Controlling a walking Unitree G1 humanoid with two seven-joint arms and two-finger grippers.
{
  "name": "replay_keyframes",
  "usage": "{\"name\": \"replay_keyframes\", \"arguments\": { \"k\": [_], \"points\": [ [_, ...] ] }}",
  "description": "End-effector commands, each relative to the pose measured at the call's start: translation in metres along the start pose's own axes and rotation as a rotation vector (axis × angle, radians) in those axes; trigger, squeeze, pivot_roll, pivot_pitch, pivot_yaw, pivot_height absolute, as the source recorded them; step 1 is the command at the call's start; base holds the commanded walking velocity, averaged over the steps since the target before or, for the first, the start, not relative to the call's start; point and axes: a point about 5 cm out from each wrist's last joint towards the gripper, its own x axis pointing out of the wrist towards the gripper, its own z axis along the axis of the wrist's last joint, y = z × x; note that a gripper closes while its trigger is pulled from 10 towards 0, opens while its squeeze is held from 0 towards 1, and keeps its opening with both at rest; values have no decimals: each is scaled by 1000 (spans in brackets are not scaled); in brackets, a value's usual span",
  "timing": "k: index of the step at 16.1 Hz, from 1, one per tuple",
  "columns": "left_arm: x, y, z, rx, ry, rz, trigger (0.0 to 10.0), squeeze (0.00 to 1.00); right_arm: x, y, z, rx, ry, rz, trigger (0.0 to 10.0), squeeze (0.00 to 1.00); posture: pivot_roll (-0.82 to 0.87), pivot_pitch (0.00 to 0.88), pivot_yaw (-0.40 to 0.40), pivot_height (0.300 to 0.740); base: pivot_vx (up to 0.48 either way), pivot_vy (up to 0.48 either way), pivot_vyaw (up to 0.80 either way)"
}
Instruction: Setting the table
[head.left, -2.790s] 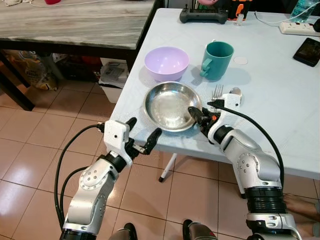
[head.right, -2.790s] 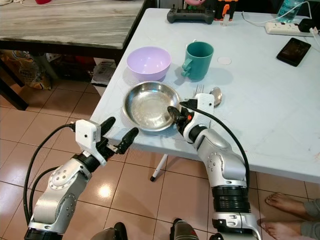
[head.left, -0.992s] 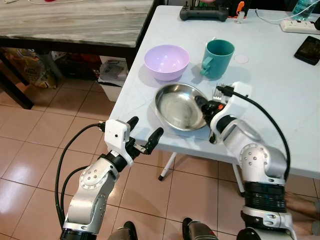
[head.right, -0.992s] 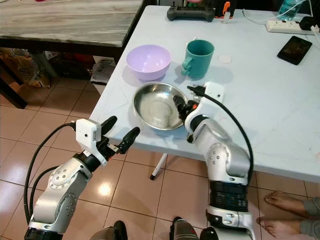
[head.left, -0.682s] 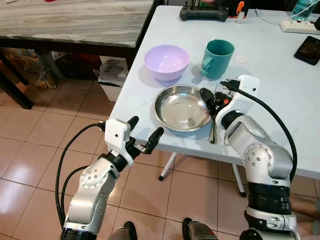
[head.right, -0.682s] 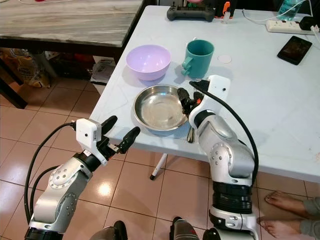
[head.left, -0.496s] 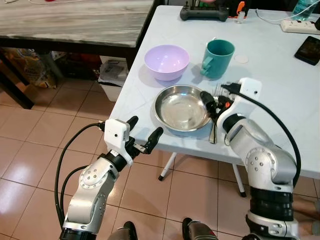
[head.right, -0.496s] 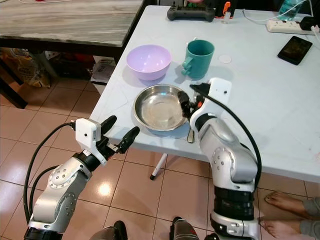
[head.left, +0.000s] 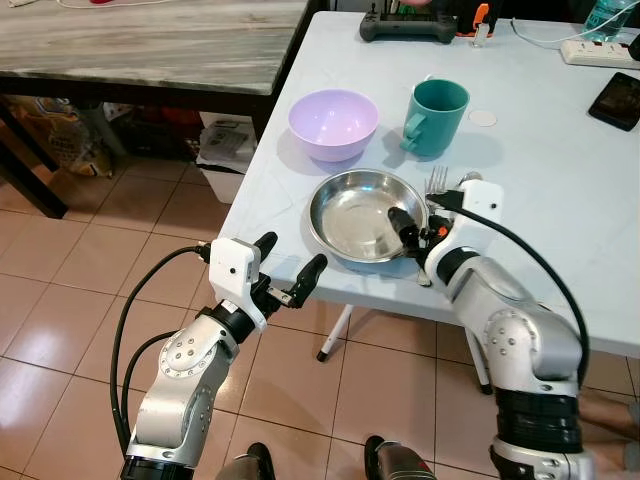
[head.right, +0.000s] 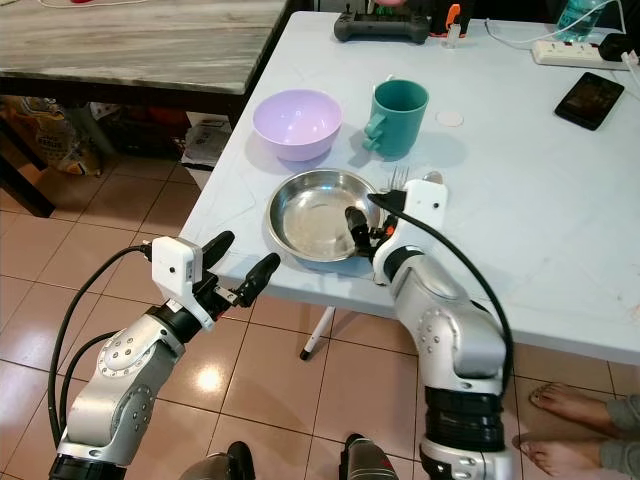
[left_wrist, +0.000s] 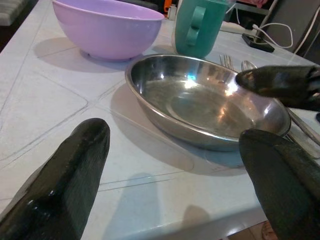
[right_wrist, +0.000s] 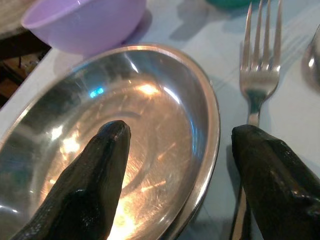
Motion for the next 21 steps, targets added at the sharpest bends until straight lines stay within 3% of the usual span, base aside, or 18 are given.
{"name": "replay_keyframes", "arguments": {
  "k": [1, 6, 7, 8, 21],
  "points": [
    [-2, 0, -1, 8, 12, 1, 10000, 0, 3, 4, -2, 1, 8, 18, 10000, 0, -220, 234, 41, 740, 0, 0, 0],
    [-3, 0, -1, 7, 13, 1, 10000, 0, 16, 9, -7, 28, 38, 49, 9686, 0, -215, 241, 39, 740, 0, 0, 0],
    [-3, 0, -1, 7, 14, 2, 10000, 0, 17, 10, -8, 28, 51, 55, 7451, 0, -215, 241, 39, 740, 0, 0, 0],
    [-3, 0, -1, 8, 15, 2, 10000, 0, 18, 12, -8, 22, 51, 69, 78, 0, -215, 241, 39, 740, 0, 0, 0],
    [-4, -4, 0, -15, 7, -33, 10000, 0, 18, 9, -20, 9, 147, 65, 0, 0, -213, 242, 34, 740, 0, 0, 0]
  ]
}}
